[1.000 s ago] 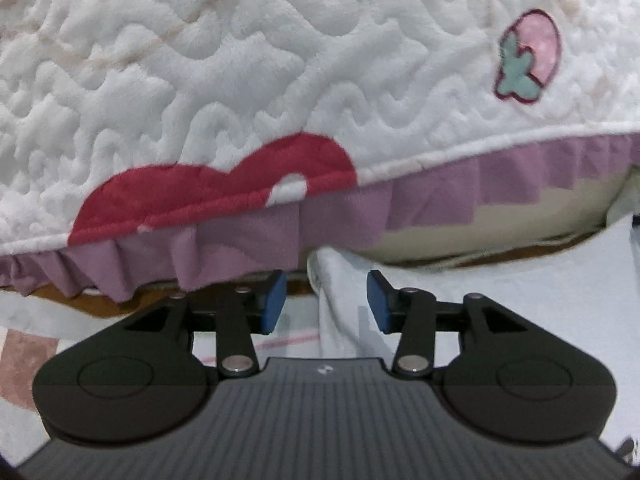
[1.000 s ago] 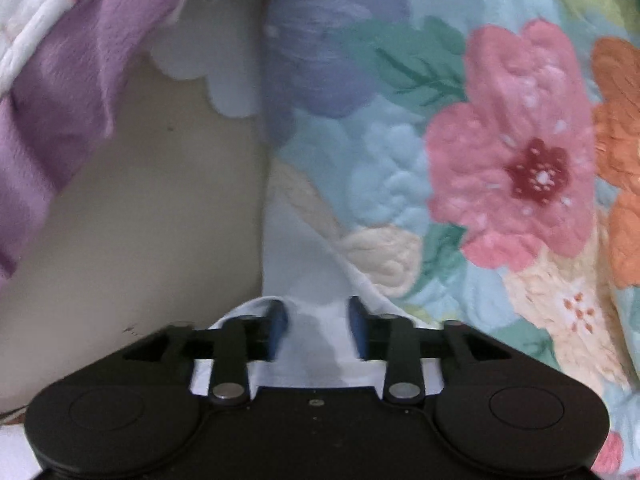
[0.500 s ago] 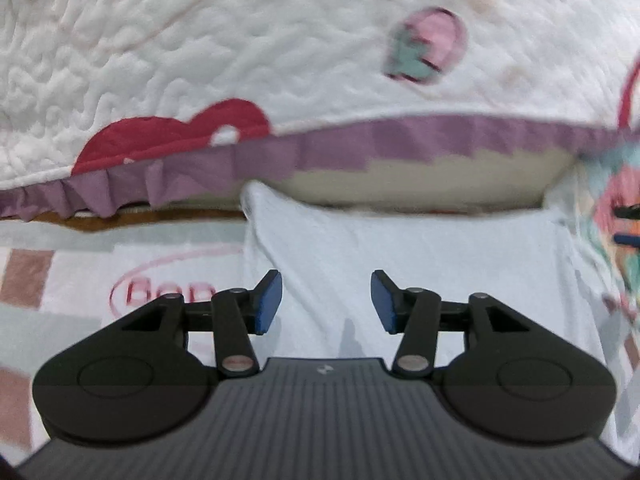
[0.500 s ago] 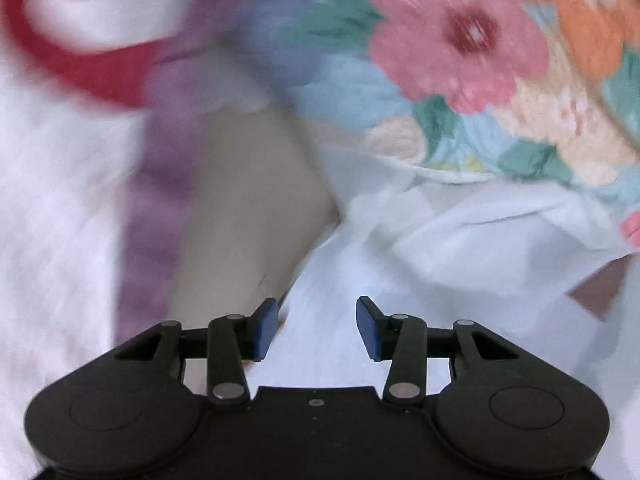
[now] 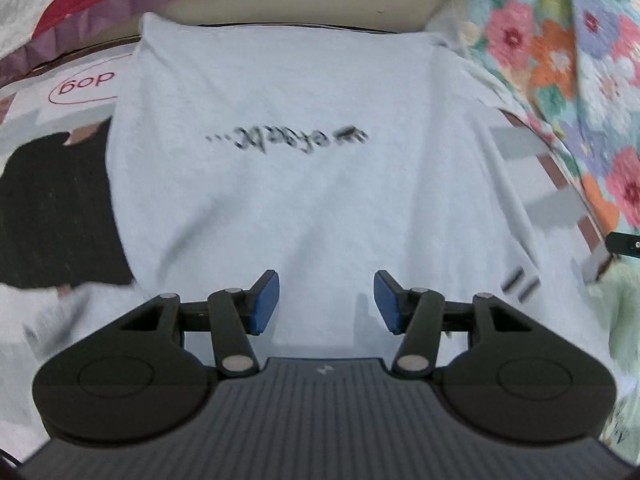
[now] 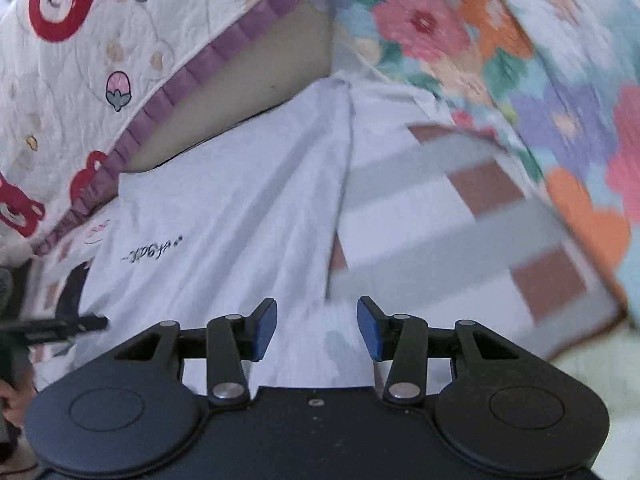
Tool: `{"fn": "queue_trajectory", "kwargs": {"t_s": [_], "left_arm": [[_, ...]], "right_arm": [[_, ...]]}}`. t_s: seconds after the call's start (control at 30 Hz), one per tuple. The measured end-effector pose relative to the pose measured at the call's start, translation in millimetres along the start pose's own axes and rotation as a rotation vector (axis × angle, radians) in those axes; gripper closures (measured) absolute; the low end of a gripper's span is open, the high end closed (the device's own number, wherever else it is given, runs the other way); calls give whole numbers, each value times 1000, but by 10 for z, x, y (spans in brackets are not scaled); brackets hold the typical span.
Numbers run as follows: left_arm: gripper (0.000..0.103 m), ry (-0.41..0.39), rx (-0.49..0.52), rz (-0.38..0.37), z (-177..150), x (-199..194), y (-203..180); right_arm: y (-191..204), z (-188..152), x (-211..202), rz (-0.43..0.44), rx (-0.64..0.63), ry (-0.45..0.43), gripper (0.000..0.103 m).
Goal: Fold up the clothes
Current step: 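Move both open grippers back over the spread grey sweatshirt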
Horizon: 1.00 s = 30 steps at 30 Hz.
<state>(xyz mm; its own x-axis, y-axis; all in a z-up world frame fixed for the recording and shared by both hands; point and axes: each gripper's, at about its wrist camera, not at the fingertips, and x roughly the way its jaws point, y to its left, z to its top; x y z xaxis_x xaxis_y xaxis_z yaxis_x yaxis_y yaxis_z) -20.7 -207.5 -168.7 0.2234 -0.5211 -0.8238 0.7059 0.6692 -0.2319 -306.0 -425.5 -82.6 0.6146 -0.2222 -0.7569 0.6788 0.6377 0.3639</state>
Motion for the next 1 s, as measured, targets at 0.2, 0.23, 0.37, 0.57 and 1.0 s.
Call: {"fn": "queue_trajectory", "kwargs": {"t_s": [0.2,0.23,0.37,0.57,1.0], "left_arm": [[50,-42,74,-82,-73,-195,-267],[49,-50,71,-103,-86,-232,-286],[49,-53,70,-163,-129,-223,-383],[49,-33,195,-196,-226,-217,-616],[49,161,498,-416,-395,-208,-1378]], "right_arm": [[-617,-508,27,84,107,5,50],[-833,-598,-50,99,120,0,50],[-984,-835,-45,161,126,-11,44],[-816,-927,111,219,71,-85,98],[-1037,-421,-331,-137,-53,-200,92]]}}
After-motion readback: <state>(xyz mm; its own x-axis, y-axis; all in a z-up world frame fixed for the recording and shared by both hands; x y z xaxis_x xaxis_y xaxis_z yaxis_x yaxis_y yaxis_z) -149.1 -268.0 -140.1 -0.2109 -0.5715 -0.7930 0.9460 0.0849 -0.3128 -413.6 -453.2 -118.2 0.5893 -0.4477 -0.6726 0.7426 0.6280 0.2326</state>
